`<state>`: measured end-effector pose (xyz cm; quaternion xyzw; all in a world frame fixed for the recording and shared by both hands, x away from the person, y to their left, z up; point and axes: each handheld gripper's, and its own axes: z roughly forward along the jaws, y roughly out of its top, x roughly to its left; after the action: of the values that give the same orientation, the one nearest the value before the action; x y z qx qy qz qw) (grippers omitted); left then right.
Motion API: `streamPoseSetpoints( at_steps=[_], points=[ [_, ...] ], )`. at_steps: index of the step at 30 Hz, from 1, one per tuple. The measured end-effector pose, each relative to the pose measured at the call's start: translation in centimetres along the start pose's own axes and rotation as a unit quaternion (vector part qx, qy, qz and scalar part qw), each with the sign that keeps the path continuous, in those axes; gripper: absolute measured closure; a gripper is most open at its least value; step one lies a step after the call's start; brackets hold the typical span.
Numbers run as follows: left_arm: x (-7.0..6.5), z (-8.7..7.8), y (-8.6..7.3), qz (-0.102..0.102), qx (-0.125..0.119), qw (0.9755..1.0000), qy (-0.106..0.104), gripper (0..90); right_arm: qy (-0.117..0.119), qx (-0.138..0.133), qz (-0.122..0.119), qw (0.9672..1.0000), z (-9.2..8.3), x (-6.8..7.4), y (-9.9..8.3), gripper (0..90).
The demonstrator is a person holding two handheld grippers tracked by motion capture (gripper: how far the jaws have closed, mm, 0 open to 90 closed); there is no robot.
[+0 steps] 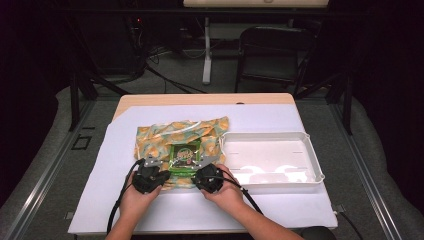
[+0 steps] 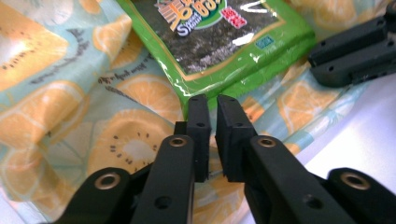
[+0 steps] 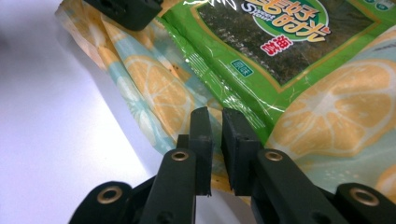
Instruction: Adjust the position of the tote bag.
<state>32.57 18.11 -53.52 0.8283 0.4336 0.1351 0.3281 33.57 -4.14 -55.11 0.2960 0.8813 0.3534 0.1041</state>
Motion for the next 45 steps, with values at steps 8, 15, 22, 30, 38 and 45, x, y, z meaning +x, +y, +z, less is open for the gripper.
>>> streamPoseSetpoints(
  at_steps=[8,15,22,30,38,45],
  points=[
    [0.6,-0.7,0.7,-0.017,-0.032,0.9993,-0.003,73.4,-0.004,-0.006,0.004,1.0,-0.1,0.0,-0.1,79.6],
    [1.3,-0.7,1.8,-0.037,-0.061,0.9974,-0.007,68.3,-0.021,-0.038,0.01,0.999,-1.7,-0.3,1.1,75.8],
    [2.3,0.2,3.0,-0.046,-0.072,0.9962,-0.012,64.2,-0.037,-0.059,0.048,0.9964,-2.0,-2.2,3.5,74.8],
    [3.1,1.5,3.8,-0.058,-0.073,0.9952,-0.028,60.8,-0.067,-0.04,0.079,0.9938,0.1,-3.7,4.4,74.0],
    [3.8,2.6,3.9,-0.087,-0.071,0.9927,-0.043,54.5,-0.091,-0.014,0.097,0.991,1.1,-4.4,4.1,73.8],
    [4.2,3.0,3.7,-0.094,-0.053,0.9934,-0.037,51.9,-0.094,0.0,0.095,0.991,1.5,-4.4,4.1,74.7]
  ],
)
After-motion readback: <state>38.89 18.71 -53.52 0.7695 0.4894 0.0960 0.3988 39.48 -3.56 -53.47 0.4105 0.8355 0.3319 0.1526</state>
